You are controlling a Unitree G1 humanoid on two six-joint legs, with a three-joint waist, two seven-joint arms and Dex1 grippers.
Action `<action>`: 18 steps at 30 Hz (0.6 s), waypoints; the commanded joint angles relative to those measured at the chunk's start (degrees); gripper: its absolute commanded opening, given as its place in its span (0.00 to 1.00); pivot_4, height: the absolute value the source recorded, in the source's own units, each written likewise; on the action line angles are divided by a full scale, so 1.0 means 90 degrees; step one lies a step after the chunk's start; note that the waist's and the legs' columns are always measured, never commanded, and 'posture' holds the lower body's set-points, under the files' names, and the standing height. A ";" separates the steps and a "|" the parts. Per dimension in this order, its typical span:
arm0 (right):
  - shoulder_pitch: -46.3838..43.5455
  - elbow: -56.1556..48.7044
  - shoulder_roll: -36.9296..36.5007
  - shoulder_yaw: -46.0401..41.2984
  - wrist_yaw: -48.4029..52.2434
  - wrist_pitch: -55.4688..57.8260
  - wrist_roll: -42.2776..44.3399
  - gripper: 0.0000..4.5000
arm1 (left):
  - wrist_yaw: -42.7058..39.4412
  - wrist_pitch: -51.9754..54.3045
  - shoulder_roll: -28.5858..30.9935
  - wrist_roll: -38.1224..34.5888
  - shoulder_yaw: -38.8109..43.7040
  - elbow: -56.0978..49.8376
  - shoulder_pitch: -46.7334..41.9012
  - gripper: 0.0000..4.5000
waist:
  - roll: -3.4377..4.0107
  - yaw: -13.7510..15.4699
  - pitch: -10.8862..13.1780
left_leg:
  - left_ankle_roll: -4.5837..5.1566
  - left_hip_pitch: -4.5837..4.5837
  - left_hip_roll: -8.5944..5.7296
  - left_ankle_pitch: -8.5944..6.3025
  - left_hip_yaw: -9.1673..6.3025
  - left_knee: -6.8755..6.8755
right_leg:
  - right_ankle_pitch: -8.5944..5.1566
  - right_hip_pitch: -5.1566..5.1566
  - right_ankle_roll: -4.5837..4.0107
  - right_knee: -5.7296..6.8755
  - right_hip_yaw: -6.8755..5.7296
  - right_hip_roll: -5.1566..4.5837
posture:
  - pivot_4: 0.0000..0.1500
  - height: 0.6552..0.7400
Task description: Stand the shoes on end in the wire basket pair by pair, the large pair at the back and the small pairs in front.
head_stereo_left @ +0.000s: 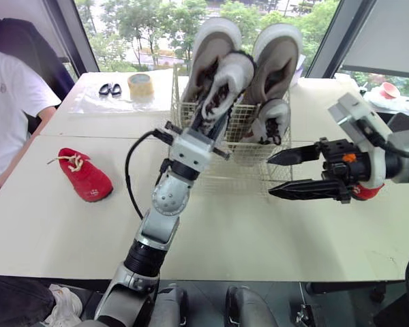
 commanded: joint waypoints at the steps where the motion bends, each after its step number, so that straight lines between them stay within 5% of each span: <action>1: -0.0074 -0.0237 -0.0093 -0.0363 -0.0125 0.0103 0.0317 1.00 | 0.0189 -0.0701 -0.0016 0.0254 0.0038 0.0375 -0.0492 0.05 | 0.0000 0.0002 0.0000 | 0.0000 -0.0001 0.0001 0.0000 -0.0001 0.0000 | 0.0000 0.0000 0.0000 0.0000 -0.0001 0.0001 | 1.00 1.00; 11: -0.0005 -0.0377 -0.0099 -0.0533 -0.0527 0.0243 0.0614 1.00 | 0.0393 -0.1273 -0.0224 -0.0065 0.0207 0.2185 -0.0950 0.05 | 0.0001 0.0006 -0.0002 | 0.0001 -0.0003 0.0000 0.0000 -0.0001 0.0001 | 0.0001 0.0000 0.0001 0.0000 -0.0002 -0.0002 | 1.00 1.00; 18: -0.0037 -0.0396 0.0012 -0.0466 -0.0740 0.0202 0.0652 1.00 | 0.0295 -0.0638 -0.0332 -0.0238 0.0358 0.1866 -0.0830 0.05 | 0.0004 0.0000 -0.0007 | 0.0001 -0.0001 0.0001 0.0000 -0.0002 0.0001 | 0.0001 0.0001 0.0001 0.0000 -0.0002 -0.0001 | 1.00 1.00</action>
